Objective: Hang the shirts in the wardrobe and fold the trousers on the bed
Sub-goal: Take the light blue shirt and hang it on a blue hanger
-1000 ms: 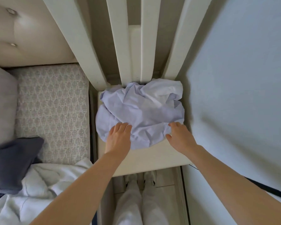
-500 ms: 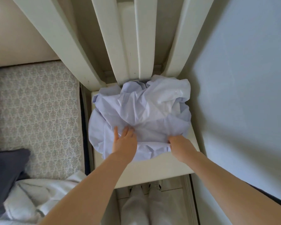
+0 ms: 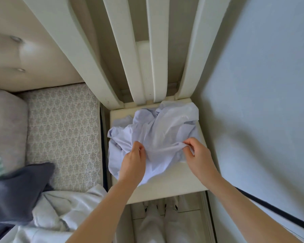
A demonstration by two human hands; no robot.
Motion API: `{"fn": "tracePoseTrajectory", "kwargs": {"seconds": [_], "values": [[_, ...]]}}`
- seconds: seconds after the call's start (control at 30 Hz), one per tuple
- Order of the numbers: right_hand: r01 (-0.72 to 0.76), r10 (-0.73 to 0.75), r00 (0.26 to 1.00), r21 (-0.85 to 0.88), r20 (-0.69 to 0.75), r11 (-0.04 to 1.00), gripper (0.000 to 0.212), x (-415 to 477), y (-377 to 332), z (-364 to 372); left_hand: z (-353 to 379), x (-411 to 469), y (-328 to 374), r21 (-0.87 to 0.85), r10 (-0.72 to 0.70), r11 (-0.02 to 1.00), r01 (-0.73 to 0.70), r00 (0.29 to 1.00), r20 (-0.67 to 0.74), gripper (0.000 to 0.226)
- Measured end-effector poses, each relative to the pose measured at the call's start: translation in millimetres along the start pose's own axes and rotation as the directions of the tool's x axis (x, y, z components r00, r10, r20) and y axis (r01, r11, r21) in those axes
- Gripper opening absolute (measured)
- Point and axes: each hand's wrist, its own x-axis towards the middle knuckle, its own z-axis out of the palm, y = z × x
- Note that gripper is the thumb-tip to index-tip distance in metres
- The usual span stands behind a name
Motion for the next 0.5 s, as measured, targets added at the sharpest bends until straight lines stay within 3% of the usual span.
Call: {"fn": "tracePoseTrajectory", "kwargs": {"seconds": [0.27,0.5], "values": [[0.166,-0.157,0.983,0.093,-0.090,0.982,0.010,-22,-93,-50,-60,-53,68,-0.295,-0.041,0.956,-0.002,0.989,-0.141,0.020],[0.325,-0.313,0.942,0.098,-0.125,0.940,0.010,-44,-173,-100,-135,-89,123,-0.436,-0.015,0.887,-0.149,0.936,-0.351,0.014]]}}
